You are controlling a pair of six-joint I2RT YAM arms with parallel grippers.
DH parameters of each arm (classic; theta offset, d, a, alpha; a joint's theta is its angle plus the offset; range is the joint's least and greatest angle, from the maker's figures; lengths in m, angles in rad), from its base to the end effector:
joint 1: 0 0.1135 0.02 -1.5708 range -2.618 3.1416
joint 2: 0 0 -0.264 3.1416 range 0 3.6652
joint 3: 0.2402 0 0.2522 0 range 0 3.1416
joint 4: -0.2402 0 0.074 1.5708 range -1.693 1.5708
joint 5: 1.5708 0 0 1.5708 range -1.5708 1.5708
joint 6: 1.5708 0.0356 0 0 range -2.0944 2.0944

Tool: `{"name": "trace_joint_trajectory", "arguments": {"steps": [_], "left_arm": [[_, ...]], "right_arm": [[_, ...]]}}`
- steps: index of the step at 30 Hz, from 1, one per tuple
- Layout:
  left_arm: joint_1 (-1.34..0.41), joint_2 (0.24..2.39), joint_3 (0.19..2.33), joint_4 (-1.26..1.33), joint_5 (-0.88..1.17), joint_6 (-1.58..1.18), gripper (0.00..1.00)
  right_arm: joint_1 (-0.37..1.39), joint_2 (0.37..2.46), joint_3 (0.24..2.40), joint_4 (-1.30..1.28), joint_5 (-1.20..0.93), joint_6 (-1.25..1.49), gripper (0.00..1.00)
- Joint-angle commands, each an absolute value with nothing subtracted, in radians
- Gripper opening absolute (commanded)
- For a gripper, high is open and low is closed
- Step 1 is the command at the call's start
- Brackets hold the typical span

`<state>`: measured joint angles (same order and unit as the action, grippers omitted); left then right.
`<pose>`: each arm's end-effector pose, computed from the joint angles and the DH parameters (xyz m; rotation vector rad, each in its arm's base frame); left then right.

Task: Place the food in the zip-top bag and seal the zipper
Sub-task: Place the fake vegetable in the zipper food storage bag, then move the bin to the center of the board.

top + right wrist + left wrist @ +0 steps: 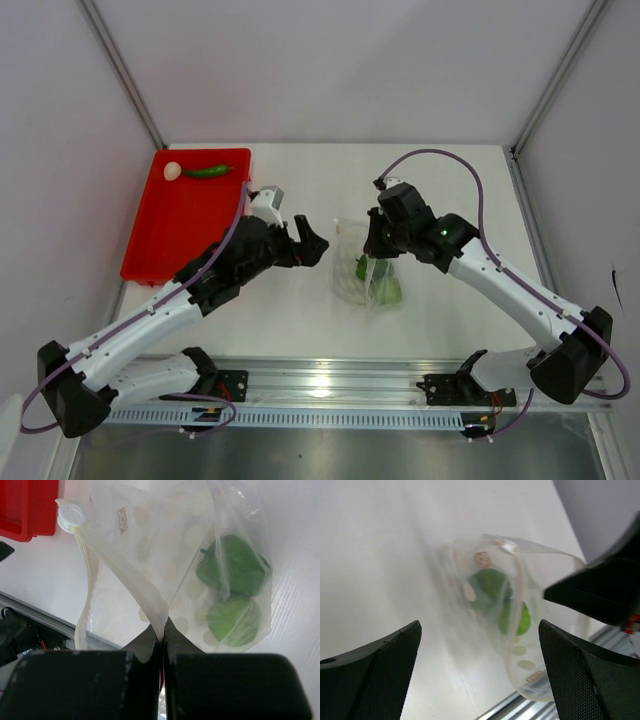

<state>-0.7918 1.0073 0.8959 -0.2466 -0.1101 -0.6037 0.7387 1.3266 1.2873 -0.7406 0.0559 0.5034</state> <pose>0.1655 -0.1620 0.3307 0.1126 2.0133 -0.8128 0.2092 0.1879 0.3430 -0.2554 2.4015 0.5317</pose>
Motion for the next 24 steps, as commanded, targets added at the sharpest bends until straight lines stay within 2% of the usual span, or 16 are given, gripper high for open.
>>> {"name": "trace_joint_trajectory", "arguments": {"steps": [1, 7, 11, 12, 19, 24], "left_arm": [[-0.767, 1.002, 0.919, -0.357, -0.311, -0.627, 0.99], [-0.528, 1.075, 0.949, -0.515, -0.267, -0.646, 0.99], [-0.368, 1.144, 0.96, -0.506, -0.161, -0.62, 0.99], [-0.338, 1.161, 0.966, -0.5, -0.155, -0.609, 0.96], [-0.319, 1.4, 1.139, -0.603, -0.293, -0.532, 0.92], [-0.295, 1.5, 1.175, -0.638, -0.342, -0.541, 0.89]], "right_arm": [[0.744, 1.282, 1.308, -0.753, 0.095, 0.497, 0.0], [0.742, 1.262, 1.296, -0.775, 0.13, 0.488, 0.0], [0.744, 1.259, 1.285, -0.769, 0.12, 0.485, 0.0], [0.742, 1.261, 1.282, -0.765, 0.115, 0.483, 0.0], [0.742, 1.262, 1.282, -0.758, 0.101, 0.476, 0.0], [0.739, 1.252, 1.275, -0.761, 0.104, 0.466, 0.0]]}}
